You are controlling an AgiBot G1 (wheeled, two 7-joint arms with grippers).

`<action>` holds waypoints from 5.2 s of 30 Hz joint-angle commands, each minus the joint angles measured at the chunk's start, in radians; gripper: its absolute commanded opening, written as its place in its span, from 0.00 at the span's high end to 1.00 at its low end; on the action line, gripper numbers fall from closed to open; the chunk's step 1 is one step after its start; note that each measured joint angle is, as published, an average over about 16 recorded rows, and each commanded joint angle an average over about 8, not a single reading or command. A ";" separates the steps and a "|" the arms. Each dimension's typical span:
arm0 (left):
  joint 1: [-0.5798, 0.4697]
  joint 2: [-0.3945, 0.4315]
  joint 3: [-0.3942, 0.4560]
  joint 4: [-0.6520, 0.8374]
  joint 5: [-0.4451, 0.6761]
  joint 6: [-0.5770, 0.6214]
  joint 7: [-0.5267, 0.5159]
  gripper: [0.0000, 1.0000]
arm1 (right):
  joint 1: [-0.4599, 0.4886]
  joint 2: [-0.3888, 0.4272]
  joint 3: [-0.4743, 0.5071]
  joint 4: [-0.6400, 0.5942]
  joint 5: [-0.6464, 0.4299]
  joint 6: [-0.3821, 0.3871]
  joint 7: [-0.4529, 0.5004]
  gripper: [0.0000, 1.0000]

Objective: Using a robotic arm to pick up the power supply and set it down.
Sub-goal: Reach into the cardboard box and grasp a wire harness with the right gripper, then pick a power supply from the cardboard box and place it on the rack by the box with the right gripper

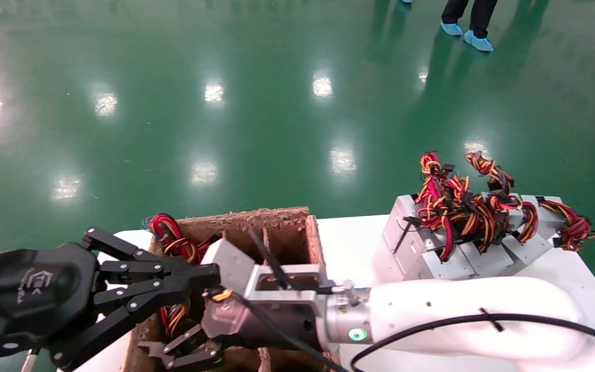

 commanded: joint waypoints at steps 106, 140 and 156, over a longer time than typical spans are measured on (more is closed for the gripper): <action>0.000 0.000 0.000 0.000 0.000 0.000 0.000 1.00 | 0.079 0.719 0.479 -0.306 0.117 0.433 0.195 1.00; 0.000 0.000 0.000 0.000 0.000 0.000 0.000 1.00 | -0.401 0.943 0.445 -0.241 0.137 0.552 0.387 1.00; 0.000 0.000 0.000 0.000 0.000 0.000 0.000 1.00 | -0.326 0.821 0.380 -0.243 0.064 0.541 0.393 1.00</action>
